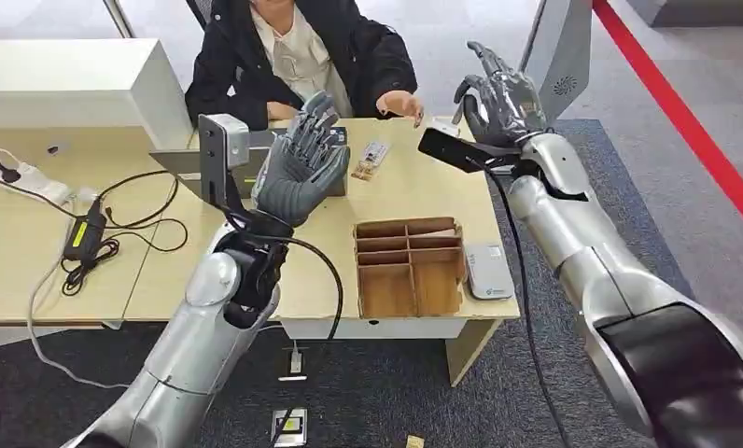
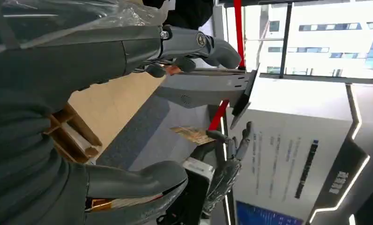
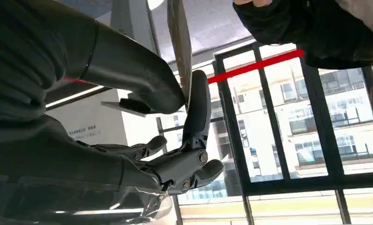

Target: Pass the card to the sensor for recognition and then transmit it.

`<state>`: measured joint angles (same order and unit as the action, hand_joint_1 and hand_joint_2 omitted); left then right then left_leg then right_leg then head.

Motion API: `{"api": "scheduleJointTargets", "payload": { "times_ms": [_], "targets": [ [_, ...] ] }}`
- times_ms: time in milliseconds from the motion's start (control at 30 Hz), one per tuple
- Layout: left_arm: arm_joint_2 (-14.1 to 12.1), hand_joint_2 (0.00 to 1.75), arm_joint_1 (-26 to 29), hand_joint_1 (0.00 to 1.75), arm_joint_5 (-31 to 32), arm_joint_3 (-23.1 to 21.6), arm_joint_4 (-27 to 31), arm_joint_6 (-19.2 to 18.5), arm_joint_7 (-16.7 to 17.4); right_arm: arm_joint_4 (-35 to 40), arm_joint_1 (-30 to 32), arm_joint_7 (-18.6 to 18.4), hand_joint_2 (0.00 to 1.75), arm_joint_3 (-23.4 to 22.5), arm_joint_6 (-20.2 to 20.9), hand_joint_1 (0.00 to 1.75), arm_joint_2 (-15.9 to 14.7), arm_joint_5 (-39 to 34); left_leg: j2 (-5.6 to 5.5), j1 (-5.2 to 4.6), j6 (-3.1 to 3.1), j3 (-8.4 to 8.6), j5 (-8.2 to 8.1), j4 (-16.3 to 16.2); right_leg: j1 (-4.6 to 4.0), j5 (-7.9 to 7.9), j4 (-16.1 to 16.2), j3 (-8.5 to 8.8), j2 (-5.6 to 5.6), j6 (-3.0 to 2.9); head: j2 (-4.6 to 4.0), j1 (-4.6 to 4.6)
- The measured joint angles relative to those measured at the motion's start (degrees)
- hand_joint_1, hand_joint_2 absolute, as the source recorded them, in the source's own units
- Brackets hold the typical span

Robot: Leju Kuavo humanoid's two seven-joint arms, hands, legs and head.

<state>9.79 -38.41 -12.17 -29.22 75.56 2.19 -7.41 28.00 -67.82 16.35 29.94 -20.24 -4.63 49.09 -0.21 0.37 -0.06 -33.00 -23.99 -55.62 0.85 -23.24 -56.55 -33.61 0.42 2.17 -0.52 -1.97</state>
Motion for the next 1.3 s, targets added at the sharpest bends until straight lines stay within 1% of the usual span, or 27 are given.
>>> {"api": "scheduleJointTargets", "payload": {
  "times_ms": [100,200,333,433,600,733,867,1067,1100,1133,1167,1300],
  "targets": [
    [0.59,1.75,-0.26,0.00,0.04,-0.04,-0.96,-0.26,-0.54,-2.25,-3.31,-1.62,1.75,0.20,1.83,1.75,1.55,1.53,0.00,0.01,0.00,-0.01,0.00,0.01,-0.01,0.00,0.00,0.00,0.00,0.00,0.00,0.02],
    [1.11,1.75,-0.48,0.00,0.04,-0.09,-1.81,-0.33,-0.98,-3.62,-5.34,-3.75,1.75,0.33,3.88,1.75,2.80,2.12,0.00,0.01,0.00,0.00,0.00,0.01,-0.01,-0.01,0.00,0.00,0.00,0.00,0.00,0.02],
    [1.44,1.75,-0.51,0.00,-0.02,-0.13,-2.80,-0.76,-1.14,-5.26,-6.15,-6.90,1.75,0.42,6.07,1.75,4.06,2.16,0.00,0.01,0.00,0.00,0.00,0.00,-0.01,-0.01,0.00,0.00,0.00,0.00,0.00,0.02],
    [1.68,1.75,-0.54,0.00,-0.15,-0.13,-3.28,-1.09,-1.22,-5.88,-6.17,-8.09,1.75,0.48,6.27,1.75,4.57,2.16,0.00,0.01,0.00,0.00,0.00,0.00,0.00,0.00,0.01,0.01,0.00,0.00,0.00,0.02],
    [1.90,1.75,-0.68,0.00,-0.17,-0.13,-3.96,-1.18,-1.27,-7.06,-6.27,-8.42,1.75,0.52,6.34,1.75,4.92,2.18,0.00,0.00,0.00,0.01,0.00,-0.01,0.00,0.00,0.01,0.01,0.00,0.00,0.00,0.02],
    [2.12,1.75,-0.90,0.00,-0.52,-0.37,-4.41,-1.70,-0.98,-7.95,-6.34,-11.80,1.75,0.57,7.49,1.75,5.03,2.14,0.00,0.01,0.00,0.01,0.00,-0.01,0.00,0.00,0.01,0.00,0.00,0.00,0.00,0.02],
    [2.43,1.75,-1.35,0.00,-0.85,-1.22,-5.09,-1.84,-0.61,-8.67,-6.30,-14.10,1.75,0.57,7.89,1.75,4.89,1.66,0.00,0.00,0.00,0.01,0.00,-0.01,0.00,0.00,0.01,0.00,0.00,0.00,0.00,0.02],
    [2.56,1.75,-1.83,0.00,-1.48,-1.64,-6.07,-1.86,-0.37,-9.72,-5.64,-14.62,1.75,0.57,7.97,1.75,4.48,1.59,0.00,0.00,0.00,0.02,0.00,-0.01,0.00,0.00,0.01,0.00,0.00,0.00,0.00,0.00],
    [2.56,1.75,-1.85,0.00,-1.53,-1.73,-6.21,-1.84,-0.37,-9.88,-5.44,-14.62,1.75,0.57,7.89,0.58,4.41,1.59,0.00,0.00,0.00,0.01,0.00,-0.01,0.00,0.00,0.01,0.00,0.00,0.00,0.00,0.02],
    [2.56,1.75,-1.87,0.00,-1.55,-1.81,-6.27,-1.84,-0.39,-10.05,-5.22,-14.62,1.75,0.57,7.80,0.03,4.37,1.59,0.00,0.00,0.00,0.01,0.00,-0.01,0.00,0.00,0.01,0.00,0.00,0.00,0.00,0.02],
    [2.58,1.75,-1.88,0.00,-1.62,-1.90,-6.34,-1.77,-0.39,-10.12,-4.99,-14.62,1.75,0.57,7.71,0.00,4.33,1.59,0.00,0.00,0.00,0.02,0.00,-0.01,0.00,0.00,0.01,0.00,0.00,0.00,0.00,0.02],
    [2.71,1.75,-1.95,0.00,-1.70,-2.27,-6.75,-1.46,-0.39,-10.58,-4.23,-14.62,1.75,0.57,7.06,0.00,4.28,1.81,0.00,0.00,0.00,0.01,0.00,-0.01,0.00,0.00,0.01,0.00,0.00,0.00,0.00,0.02]
  ]
}}
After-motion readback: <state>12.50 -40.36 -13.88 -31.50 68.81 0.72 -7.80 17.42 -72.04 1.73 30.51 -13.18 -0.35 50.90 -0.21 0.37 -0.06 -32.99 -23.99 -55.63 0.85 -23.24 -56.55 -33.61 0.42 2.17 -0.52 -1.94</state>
